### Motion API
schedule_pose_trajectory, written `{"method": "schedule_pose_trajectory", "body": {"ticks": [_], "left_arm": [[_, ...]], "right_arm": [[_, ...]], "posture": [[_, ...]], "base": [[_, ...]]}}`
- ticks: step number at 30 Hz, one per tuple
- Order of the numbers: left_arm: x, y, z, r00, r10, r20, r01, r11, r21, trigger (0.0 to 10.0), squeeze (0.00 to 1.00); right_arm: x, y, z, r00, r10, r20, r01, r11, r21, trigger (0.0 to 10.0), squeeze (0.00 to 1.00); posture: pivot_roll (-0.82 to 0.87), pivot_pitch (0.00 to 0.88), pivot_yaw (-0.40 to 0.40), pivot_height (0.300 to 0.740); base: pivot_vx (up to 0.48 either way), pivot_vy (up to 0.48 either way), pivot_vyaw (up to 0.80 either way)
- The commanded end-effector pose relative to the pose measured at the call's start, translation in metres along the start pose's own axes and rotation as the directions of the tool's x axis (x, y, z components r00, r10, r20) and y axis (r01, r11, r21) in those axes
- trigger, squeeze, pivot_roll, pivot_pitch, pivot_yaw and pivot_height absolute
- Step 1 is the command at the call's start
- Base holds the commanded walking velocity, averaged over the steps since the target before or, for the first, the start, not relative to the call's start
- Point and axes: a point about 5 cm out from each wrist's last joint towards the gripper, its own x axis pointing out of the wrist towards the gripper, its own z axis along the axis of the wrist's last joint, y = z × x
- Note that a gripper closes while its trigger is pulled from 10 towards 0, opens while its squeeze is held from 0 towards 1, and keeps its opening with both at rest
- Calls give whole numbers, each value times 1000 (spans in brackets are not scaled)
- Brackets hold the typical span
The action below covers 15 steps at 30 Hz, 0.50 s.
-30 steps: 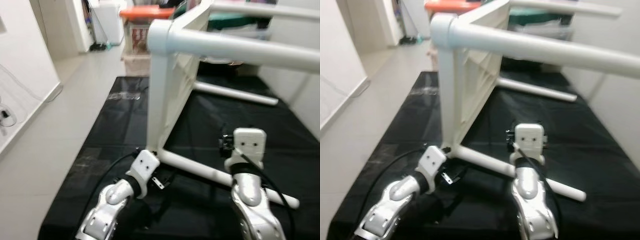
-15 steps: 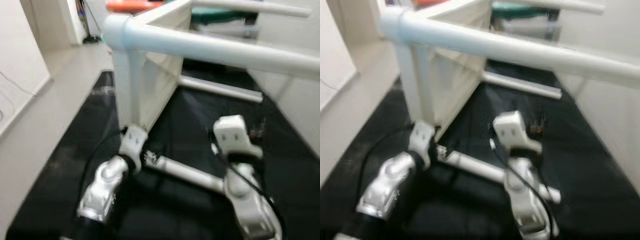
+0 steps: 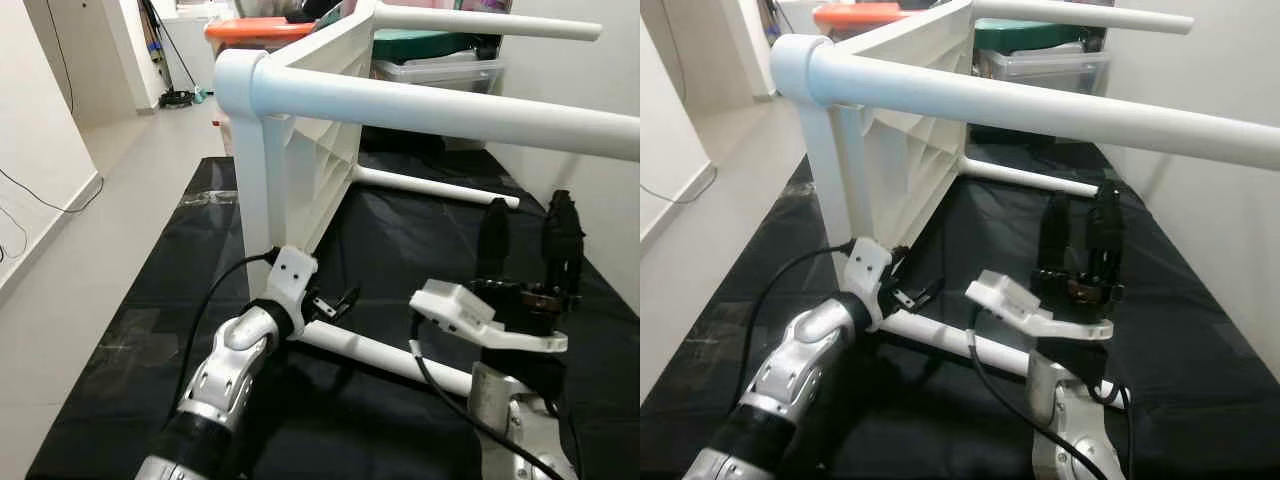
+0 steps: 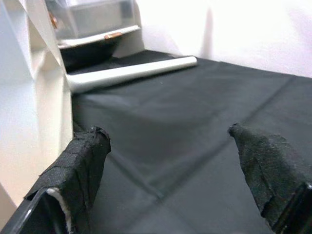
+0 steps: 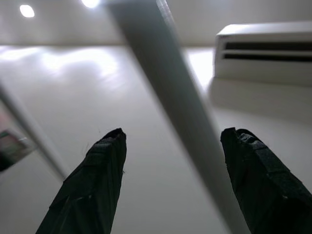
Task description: Building children table
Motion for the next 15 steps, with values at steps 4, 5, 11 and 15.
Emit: {"method": "schedule_pose_trajectory", "body": {"ticks": [4,5,11,15], "left_arm": [[5,11,-7,999,45,-17,-45,999,11,10000,0],[5,12,-6,999,47,-16,-47,999,11,10000,0],[9,12,-4,999,48,-3,-48,999,8,10000,0],[10,12,-4,999,48,-1,-48,999,7,10000,0]], "right_arm": [[24,-9,-7,991,-130,30,133,980,-149,10000,0],[29,-11,-11,988,-151,34,155,972,-177,10000,0],[40,-15,-19,976,-211,50,216,939,-268,10000,0],[42,-16,-20,974,-221,50,226,933,-280,10000,0]], "posture": [[51,0,13,740],[51,0,13,740],[52,0,20,740],[52,0,20,740]], "base": [[0,0,0],[0,0,0],[0,0,0],[0,0,0]]}}
